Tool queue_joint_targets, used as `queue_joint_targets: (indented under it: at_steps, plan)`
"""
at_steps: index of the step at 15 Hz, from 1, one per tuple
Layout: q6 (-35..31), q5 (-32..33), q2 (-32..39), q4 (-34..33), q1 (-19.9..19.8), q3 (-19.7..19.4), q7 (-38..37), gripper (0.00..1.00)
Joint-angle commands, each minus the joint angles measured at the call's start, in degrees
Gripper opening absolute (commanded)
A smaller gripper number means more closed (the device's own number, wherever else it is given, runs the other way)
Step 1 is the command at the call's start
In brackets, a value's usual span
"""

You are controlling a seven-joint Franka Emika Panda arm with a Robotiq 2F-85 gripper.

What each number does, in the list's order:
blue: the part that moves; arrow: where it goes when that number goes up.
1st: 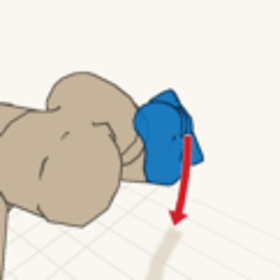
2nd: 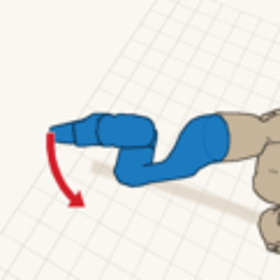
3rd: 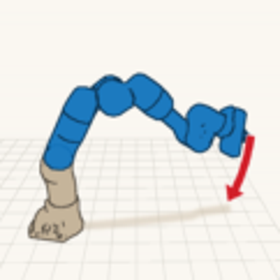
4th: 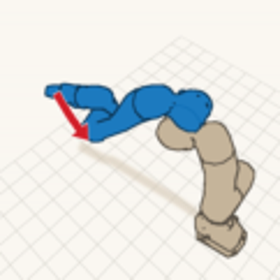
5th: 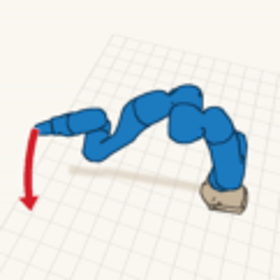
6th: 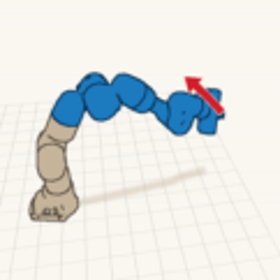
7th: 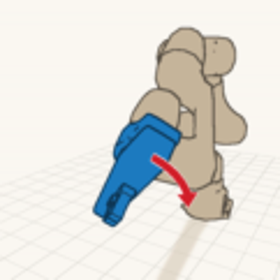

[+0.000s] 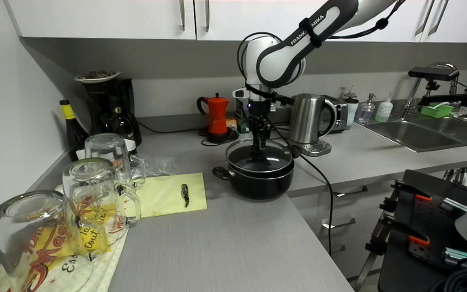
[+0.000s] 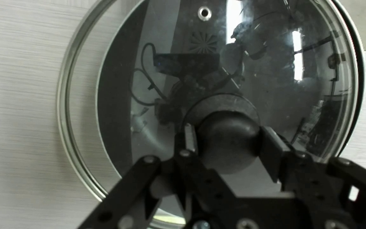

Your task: Put the lid on the pan

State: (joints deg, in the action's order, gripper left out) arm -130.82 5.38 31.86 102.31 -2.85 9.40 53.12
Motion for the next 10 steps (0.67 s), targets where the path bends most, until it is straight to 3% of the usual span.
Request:
queue_joint_targets:
  at_steps: [1, 10]
  plan:
    - [-0.3, -2.1, -2.4, 2.0, -0.6, 0.8, 1.8, 0.26]
    - [-0.5, -2.3, -2.6, 3.2, -0.5, 1.1, 1.9, 0.26]
